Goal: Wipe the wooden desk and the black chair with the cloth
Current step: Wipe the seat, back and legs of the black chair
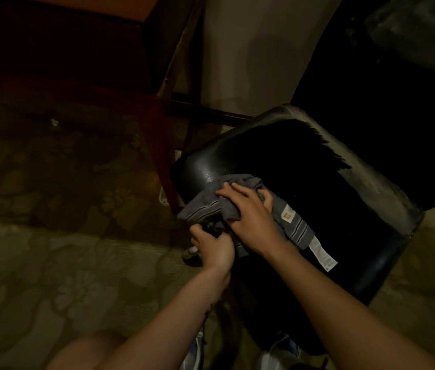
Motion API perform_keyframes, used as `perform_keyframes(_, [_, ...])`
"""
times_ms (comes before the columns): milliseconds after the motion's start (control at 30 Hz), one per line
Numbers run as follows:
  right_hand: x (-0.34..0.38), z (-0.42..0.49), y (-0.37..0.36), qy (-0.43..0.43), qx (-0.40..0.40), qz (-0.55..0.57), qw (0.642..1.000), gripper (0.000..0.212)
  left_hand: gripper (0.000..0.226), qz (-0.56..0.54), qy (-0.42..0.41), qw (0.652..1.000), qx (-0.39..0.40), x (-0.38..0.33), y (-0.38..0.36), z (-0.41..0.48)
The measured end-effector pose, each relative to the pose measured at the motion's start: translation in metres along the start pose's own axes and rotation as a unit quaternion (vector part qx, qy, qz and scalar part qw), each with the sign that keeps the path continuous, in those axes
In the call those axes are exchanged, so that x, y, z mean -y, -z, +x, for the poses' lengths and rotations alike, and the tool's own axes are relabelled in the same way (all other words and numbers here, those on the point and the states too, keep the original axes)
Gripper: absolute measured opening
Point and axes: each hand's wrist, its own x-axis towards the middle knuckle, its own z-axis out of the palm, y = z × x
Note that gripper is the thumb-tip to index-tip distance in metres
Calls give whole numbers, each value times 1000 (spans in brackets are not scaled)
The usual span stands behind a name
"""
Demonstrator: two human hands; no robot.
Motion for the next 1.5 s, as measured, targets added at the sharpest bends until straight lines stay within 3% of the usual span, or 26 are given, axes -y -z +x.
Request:
perform_keyframes(133, [-16, 16, 9, 21, -24, -30, 999, 54, 38, -14, 23, 1000, 13, -4, 2, 1])
perform_keyframes(367, [-51, 75, 18, -133, -71, 2, 989, 54, 51, -12, 14, 1000, 21, 0, 4, 4])
perform_keyframes(467, [-38, 96, 10, -127, -79, -3, 989, 51, 48, 0, -4, 1000, 14, 3, 3, 10])
perform_keyframes(567, [-9, 94, 2, -68, -42, -12, 997, 58, 44, 3, -9, 1000, 11, 7, 2, 14])
perform_keyframes(633, [12, 82, -7, 39, -13, -18, 999, 61, 44, 10, -18, 1000, -3, 9, 1, 14])
perform_keyframes(733, [31, 65, -24, 214, 56, -79, 972, 55, 43, 2, -18, 1000, -20, 6, 0, 12])
perform_keyframes(833, [32, 66, -27, 274, 63, -154, 947, 52, 47, -8, -11, 1000, -3, 7, 1, 12])
perform_keyframes(933, [21, 79, -14, 208, 32, -119, 970, 58, 42, 0, -23, 999, -26, 9, -1, 15])
perform_keyframes(1067, [-17, 90, 8, -52, -43, 0, 998, 59, 46, 2, -18, 1000, -21, 9, -2, 17])
perform_keyframes(1133, [-38, 88, 16, -111, -51, 17, 992, 57, 48, 4, -22, 1000, -19, 9, -1, 18])
perform_keyframes(1500, [-4, 1, 4, 36, 24, -72, 996, 60, 33, 4, -19, 1000, 22, 10, 7, 13])
